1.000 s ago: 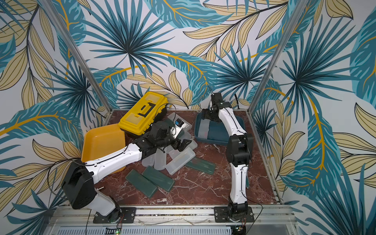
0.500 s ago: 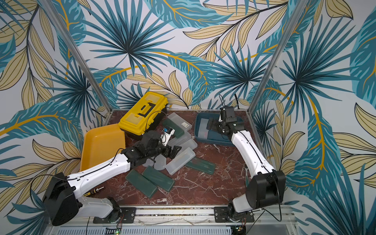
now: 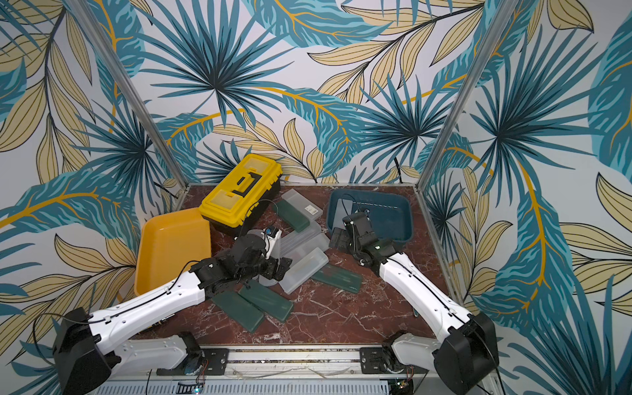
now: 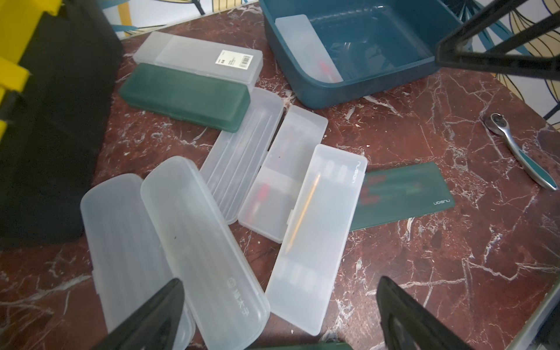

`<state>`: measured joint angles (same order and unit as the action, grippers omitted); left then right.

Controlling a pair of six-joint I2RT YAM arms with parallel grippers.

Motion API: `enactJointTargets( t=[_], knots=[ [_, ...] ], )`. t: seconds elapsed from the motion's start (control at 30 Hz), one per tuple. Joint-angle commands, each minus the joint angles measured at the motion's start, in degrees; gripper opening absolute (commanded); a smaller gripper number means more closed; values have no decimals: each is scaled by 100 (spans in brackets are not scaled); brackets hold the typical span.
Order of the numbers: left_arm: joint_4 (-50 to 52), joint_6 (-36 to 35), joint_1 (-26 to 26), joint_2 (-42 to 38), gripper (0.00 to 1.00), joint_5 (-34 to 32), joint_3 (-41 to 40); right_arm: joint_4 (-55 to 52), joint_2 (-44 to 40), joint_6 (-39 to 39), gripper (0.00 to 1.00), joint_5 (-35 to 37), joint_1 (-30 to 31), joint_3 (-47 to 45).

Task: Place the pencil cases by color into the storage box
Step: Place the pencil case at the storage box.

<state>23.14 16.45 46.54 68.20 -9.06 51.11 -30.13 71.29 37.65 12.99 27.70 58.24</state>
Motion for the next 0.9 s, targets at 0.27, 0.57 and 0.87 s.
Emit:
enactJointTargets(
  t=[0.27,0.57,0.87],
  knots=[
    [-151,101,74,-640,100,-436,-652,258,446,1739,99,948,1067,-134],
    [-236,43,81,-1217,100,-641,-1083,-9,1154,2814,99,1409,1522,215],
    [-228,17,83,-1524,100,-870,-1235,-1524,2512,4297,99,1091,1800,1695]
  ],
)
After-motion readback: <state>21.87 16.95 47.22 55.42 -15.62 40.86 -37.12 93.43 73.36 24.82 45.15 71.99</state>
